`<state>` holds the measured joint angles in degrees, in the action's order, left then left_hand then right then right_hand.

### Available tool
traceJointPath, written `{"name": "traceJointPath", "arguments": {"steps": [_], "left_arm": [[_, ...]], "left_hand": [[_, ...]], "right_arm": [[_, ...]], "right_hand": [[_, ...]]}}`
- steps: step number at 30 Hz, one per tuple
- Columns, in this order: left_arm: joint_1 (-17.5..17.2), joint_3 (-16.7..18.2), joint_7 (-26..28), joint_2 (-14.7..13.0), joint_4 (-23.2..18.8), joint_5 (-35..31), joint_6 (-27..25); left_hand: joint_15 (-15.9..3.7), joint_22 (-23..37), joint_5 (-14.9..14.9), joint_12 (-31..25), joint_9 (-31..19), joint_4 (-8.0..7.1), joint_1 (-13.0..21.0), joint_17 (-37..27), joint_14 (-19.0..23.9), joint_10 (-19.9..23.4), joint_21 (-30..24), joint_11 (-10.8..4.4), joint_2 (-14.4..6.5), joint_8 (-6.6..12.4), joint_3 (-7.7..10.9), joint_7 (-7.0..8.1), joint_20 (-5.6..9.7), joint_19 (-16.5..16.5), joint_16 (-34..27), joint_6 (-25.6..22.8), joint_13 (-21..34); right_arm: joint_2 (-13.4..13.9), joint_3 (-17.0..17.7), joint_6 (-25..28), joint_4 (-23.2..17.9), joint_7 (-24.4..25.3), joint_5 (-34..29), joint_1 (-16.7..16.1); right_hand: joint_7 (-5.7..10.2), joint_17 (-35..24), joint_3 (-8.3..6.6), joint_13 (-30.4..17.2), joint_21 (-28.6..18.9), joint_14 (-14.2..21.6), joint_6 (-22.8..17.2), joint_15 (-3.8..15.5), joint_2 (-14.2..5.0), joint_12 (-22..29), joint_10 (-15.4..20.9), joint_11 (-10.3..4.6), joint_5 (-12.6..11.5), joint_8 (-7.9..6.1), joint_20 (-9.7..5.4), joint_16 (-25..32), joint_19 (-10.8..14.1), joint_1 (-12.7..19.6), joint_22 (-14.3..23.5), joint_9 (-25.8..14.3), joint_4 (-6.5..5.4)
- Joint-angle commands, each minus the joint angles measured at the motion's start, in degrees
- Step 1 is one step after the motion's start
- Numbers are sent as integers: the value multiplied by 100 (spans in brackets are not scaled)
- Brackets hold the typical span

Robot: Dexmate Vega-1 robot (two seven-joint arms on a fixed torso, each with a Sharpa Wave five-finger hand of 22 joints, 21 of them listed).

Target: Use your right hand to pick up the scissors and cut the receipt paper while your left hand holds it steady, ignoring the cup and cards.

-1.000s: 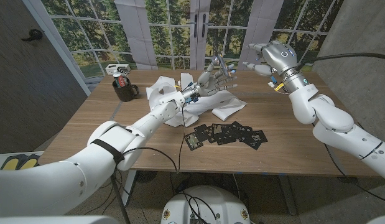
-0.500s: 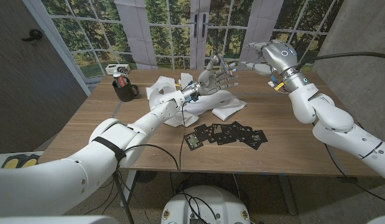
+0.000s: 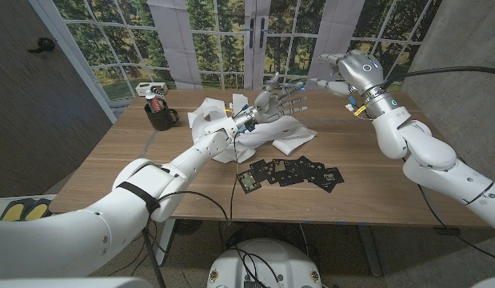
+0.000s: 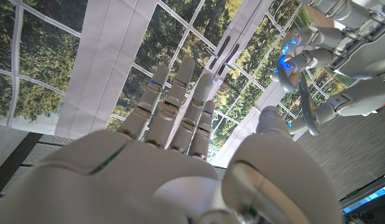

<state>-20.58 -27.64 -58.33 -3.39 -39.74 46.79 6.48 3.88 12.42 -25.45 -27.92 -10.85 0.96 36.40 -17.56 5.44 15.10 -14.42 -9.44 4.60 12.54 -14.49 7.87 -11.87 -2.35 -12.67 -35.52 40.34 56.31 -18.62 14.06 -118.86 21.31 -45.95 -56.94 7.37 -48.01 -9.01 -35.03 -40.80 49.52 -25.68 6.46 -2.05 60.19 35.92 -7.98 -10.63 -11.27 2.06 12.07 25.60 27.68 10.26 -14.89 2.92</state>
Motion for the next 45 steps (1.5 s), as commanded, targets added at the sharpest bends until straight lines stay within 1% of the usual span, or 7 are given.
{"name": "traceJointPath", "arguments": {"steps": [1,13,26,29,30,35,45], "left_arm": [[-246,-19,109,-181,-584,133,-102],[-338,-107,240,-303,-858,174,-120],[-357,-150,289,-335,-930,225,-101],[-359,-152,300,-335,-932,247,-132],[-363,-155,314,-337,-938,244,-127],[-359,-166,313,-340,-921,253,-141],[-307,-156,258,-300,-769,277,-134]], "left_hand": [[-41,11,-11,33,-12,34,105,4,68,135,-28,-32,-77,39,25,-6,-10,-53,-52,-132,-23],[-119,6,45,-13,-17,34,215,50,176,385,-35,-102,-181,149,2,-103,17,-84,-102,-599,-33],[-429,-9,248,77,-27,65,536,225,484,854,-109,-138,-481,184,45,-725,148,-304,-188,-1149,-243],[-504,-12,327,102,-27,82,622,278,627,1102,-117,-145,-550,166,69,-655,159,-334,-227,-1194,-358],[-522,-13,380,130,-24,92,677,309,637,1251,-121,-173,-597,123,83,-459,153,-349,-221,-1147,-437],[-572,-14,498,121,-22,77,739,315,771,1642,-114,-252,-732,79,109,-189,161,-341,-284,-1140,-519],[-612,-17,600,-55,-23,84,833,251,941,1886,-120,-249,-874,-25,154,-91,148,-371,-359,-1018,-383]], "right_arm": [[19,38,-13,-26,8,16,-34],[39,51,-49,-43,6,5,-56],[19,51,-46,-47,14,-23,-60],[17,58,-40,-50,9,-16,-71],[16,54,-29,-51,5,-29,-73],[5,53,-14,-50,4,-28,-81],[-14,19,-7,-43,-35,-51,-24]], "right_hand": [[-34,-7,3,6,19,-4,-24,608,-13,30,-7,30,-23,-10,33,-17,23,-57,13,-3,-3],[-31,9,-3,22,60,-10,-27,607,-20,49,-18,38,-31,-10,37,-20,37,-72,14,8,9],[-35,29,-8,49,112,-12,-42,606,-23,64,-34,36,-35,-16,36,-21,44,-89,16,19,26],[-40,34,-8,49,122,-11,-44,605,-25,73,-33,22,-35,-16,39,-21,52,-99,17,22,26],[-41,36,-8,58,126,-9,-45,604,-26,76,-25,36,-35,-16,40,-20,55,-102,17,23,27],[-45,40,-8,62,133,-1,-42,602,-22,79,-31,34,-35,-14,47,-17,70,-106,17,25,32],[-34,49,-8,65,160,-9,-23,604,-26,88,-51,24,-35,-7,35,-20,63,-124,18,30,33]]}}
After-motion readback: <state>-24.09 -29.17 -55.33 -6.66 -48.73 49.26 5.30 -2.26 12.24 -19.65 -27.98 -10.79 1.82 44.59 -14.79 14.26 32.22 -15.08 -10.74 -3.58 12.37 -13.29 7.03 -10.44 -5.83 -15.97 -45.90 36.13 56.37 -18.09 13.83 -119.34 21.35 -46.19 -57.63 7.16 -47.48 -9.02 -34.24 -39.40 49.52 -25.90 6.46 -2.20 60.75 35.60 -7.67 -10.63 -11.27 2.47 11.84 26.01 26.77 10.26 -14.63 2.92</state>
